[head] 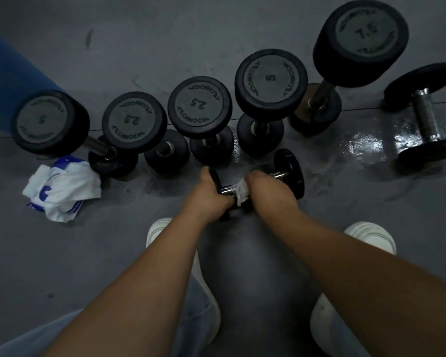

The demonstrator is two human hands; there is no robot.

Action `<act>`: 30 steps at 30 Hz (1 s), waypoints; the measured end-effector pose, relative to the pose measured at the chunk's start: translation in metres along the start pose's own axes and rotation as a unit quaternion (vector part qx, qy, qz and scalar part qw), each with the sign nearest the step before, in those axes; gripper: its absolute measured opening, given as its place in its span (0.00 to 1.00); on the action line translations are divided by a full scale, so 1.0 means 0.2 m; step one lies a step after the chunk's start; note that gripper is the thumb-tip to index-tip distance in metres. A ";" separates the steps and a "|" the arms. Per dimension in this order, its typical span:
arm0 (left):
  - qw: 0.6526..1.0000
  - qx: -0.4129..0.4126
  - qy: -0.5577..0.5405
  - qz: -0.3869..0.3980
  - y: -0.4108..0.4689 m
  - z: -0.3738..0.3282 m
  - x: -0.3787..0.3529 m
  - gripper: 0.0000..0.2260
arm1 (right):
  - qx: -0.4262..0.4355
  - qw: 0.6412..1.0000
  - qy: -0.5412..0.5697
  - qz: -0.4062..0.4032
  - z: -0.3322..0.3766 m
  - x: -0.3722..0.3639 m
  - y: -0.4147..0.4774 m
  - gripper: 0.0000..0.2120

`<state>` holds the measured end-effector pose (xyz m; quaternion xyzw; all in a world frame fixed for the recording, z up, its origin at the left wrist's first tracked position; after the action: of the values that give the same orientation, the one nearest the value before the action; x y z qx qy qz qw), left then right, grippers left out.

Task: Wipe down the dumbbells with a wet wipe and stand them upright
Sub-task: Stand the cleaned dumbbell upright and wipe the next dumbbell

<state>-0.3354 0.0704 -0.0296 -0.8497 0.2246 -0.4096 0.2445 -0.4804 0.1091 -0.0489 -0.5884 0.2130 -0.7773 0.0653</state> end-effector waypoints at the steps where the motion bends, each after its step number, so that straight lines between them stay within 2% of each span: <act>1: 1.000 0.002 0.009 0.002 0.01 0.00 0.00 0.40 | 0.002 1.000 0.003 0.015 0.00 0.00 0.02 0.09; 3: 1.000 0.001 0.025 0.002 0.01 0.00 0.00 0.38 | 0.007 0.999 0.011 0.045 0.00 0.01 0.05 0.09; 7: 0.999 -0.013 0.045 0.022 0.03 0.02 -0.01 0.41 | -0.022 0.989 -0.023 0.142 -0.02 0.01 0.07 0.11; 9: 0.998 -0.012 0.054 0.031 0.01 0.01 -0.02 0.42 | -0.008 0.992 -0.022 0.121 -0.05 0.01 0.01 0.12; 11: 0.998 -0.013 0.058 -0.006 -0.04 0.01 -0.05 0.40 | 0.004 0.997 -0.006 0.076 -0.07 0.00 -0.08 0.12; 14: 0.993 -0.036 0.072 -0.090 -0.15 0.02 -0.13 0.38 | -0.043 0.996 0.072 0.016 -0.11 -0.01 -0.19 0.13; 16: 0.993 -0.058 0.053 -0.086 -0.21 0.05 -0.19 0.44 | -0.086 0.990 0.109 -0.017 -0.12 -0.05 -0.22 0.16; 18: 0.994 -0.072 0.037 -0.076 -0.22 0.07 -0.22 0.45 | -0.098 0.991 0.094 0.015 -0.08 -0.10 -0.25 0.26; 20: 0.994 -0.070 0.049 -0.071 -0.19 0.07 -0.20 0.43 | -0.044 0.996 0.055 0.061 -0.05 -0.12 -0.27 0.33; 22: 0.995 -0.054 0.058 -0.062 -0.12 0.05 -0.17 0.44 | 0.009 0.996 0.035 0.076 -0.05 -0.09 -0.26 0.33; 26: 0.995 -0.036 0.082 -0.036 -0.05 0.01 -0.09 0.48 | -0.079 0.996 -0.006 0.042 -0.09 -0.05 -0.21 0.32; 29: 0.995 -0.024 0.079 -0.060 -0.08 0.01 -0.08 0.44 | 0.007 0.998 0.002 0.070 -0.01 -0.09 -0.24 0.31; 30: 0.994 -0.025 0.079 -0.066 -0.09 0.01 -0.08 0.43 | 0.007 0.998 0.013 0.066 -0.01 -0.09 -0.23 0.29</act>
<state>-0.3393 0.0949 -0.0292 -0.8333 0.1973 -0.4852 0.1768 -0.4704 0.1579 -0.0462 -0.5622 0.2466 -0.7804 0.1183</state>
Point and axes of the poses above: each hand's wrist, its own y-axis towards the middle knuckle, its own x-axis out of the back of the hand, z = x × y, the point moved 1 cm from there along y, towards the middle knuckle, and after that the axes turned 4 degrees about -x, right-handed, at the moved point
